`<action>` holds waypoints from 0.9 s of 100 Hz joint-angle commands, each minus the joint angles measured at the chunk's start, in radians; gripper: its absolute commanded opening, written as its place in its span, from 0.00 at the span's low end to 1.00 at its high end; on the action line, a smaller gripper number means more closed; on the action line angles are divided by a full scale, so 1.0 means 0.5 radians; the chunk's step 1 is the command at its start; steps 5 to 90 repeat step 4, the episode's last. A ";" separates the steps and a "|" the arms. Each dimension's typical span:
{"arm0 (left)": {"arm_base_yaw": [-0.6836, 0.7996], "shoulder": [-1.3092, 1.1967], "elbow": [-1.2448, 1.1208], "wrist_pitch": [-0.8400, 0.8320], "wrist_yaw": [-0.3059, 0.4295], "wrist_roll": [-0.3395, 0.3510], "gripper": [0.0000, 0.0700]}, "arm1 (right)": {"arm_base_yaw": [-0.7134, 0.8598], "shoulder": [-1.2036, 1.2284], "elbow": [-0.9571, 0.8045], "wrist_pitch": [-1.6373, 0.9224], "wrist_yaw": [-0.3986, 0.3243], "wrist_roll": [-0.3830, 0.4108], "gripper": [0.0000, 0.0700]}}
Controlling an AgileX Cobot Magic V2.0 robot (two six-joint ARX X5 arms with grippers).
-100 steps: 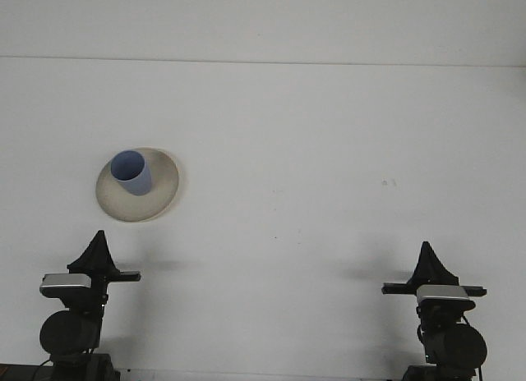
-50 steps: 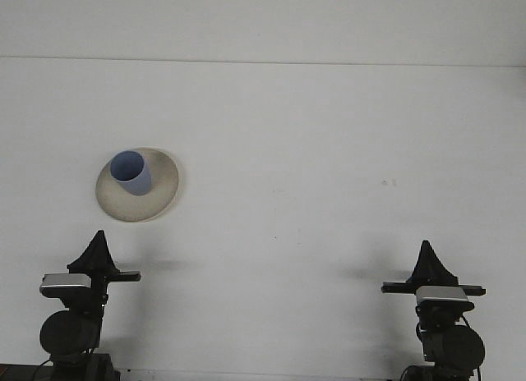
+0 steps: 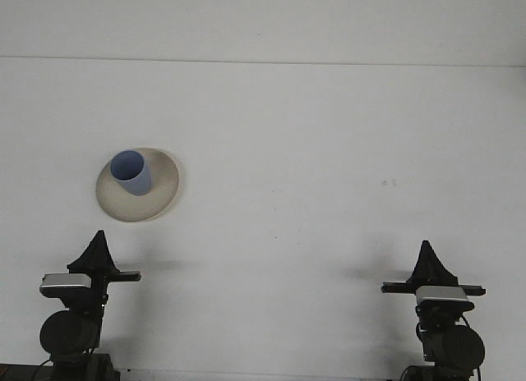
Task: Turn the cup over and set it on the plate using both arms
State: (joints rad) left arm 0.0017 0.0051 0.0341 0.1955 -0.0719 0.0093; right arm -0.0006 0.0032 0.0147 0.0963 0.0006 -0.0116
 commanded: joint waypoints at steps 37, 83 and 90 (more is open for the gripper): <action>0.002 -0.004 -0.040 0.030 0.009 -0.001 0.02 | -0.002 -0.004 -0.005 0.024 0.001 -0.008 0.01; 0.002 -0.004 -0.040 0.030 0.009 -0.001 0.02 | -0.002 -0.004 -0.005 0.024 0.001 -0.008 0.01; 0.002 -0.004 -0.040 0.030 0.009 -0.001 0.02 | -0.002 -0.004 -0.005 0.024 0.001 -0.008 0.01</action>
